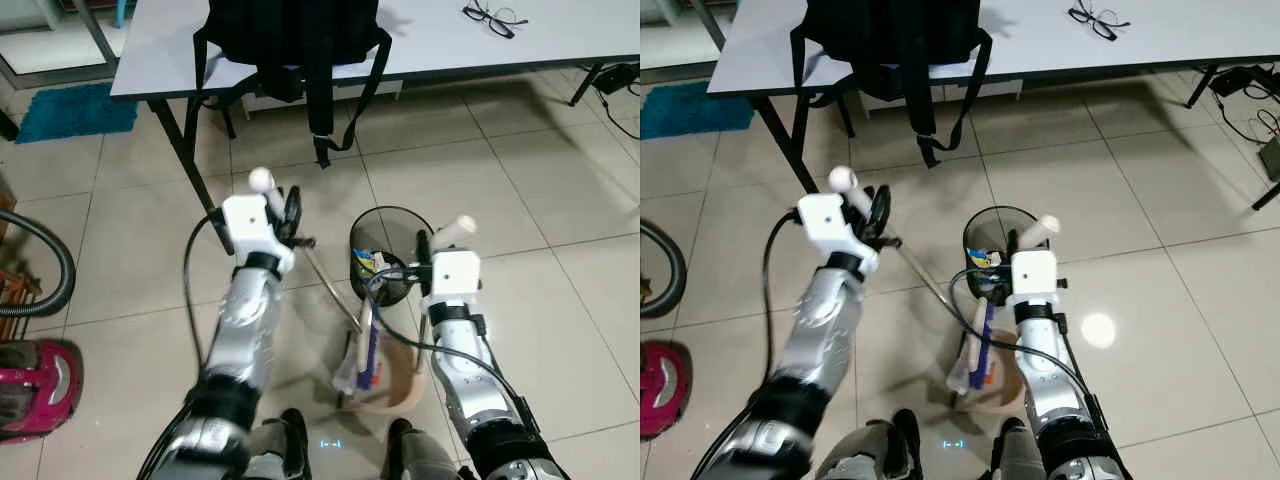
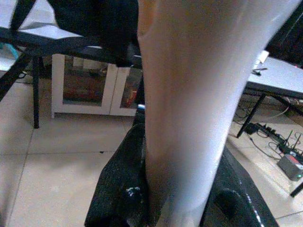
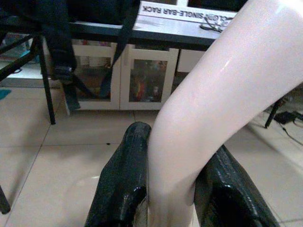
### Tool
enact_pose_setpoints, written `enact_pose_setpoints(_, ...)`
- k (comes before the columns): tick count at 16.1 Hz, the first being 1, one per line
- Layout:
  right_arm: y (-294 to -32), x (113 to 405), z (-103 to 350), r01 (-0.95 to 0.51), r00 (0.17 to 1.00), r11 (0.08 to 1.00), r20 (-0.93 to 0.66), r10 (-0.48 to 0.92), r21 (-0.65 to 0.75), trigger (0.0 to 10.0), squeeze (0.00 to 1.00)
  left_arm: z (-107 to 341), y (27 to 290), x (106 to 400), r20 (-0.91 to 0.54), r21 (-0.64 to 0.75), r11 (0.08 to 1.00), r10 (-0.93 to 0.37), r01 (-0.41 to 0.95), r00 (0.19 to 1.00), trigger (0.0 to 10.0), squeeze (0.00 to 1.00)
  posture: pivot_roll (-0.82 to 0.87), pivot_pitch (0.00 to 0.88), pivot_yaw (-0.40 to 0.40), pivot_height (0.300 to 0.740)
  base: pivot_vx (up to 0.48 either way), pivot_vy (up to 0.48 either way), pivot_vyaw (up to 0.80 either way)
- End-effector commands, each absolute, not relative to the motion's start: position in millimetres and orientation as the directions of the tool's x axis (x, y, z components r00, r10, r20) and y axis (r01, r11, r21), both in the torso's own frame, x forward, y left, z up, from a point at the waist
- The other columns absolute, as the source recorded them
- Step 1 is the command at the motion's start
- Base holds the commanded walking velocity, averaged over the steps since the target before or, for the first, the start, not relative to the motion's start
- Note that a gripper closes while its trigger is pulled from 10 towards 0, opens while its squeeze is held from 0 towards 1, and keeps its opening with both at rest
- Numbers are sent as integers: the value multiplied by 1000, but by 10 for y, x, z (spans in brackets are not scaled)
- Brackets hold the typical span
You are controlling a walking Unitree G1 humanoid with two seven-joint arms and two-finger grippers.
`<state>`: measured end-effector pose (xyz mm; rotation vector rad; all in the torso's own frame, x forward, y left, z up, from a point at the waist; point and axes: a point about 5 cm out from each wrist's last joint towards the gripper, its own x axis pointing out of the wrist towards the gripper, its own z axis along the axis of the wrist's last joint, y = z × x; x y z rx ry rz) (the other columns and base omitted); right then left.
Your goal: Sweep floor
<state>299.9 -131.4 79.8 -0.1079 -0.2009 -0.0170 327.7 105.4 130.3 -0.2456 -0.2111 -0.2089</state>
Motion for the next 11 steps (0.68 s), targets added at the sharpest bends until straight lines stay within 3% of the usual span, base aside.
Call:
enact_pose_setpoints(1, -1349, 2970, 749, 37, 986, 997, 167, -25, -66, 10000, 0, 1358, 1150, 3229, 246, -204, 949, -189, 242, 951, 10000, 0, -16, 204, 79, 740, 0, 0, 0)
enact_pose_setpoints(4, -1420, 2946, 701, 47, 988, 997, 149, -37, -63, 10000, 0, 1482, 1263, 3136, 287, -107, 947, -262, 302, 922, 10000, 0, -3, 196, 75, 740, 0, 0, 0)
enact_pose_setpoints(7, -1409, 2933, 669, 43, 990, 997, 135, -34, -63, 10000, 0, 1596, 1343, 3039, 292, 97, 908, -418, 408, 860, 10000, 0, 5, 190, 78, 740, 0, 0, 0)
enact_pose_setpoints(11, -1377, 2938, 649, 31, 992, 998, 122, -24, -62, 10000, 0, 1554, 1450, 2966, 258, 167, 896, -442, 411, 859, 10000, 0, 4, 191, 83, 740, 0, 0, 0)
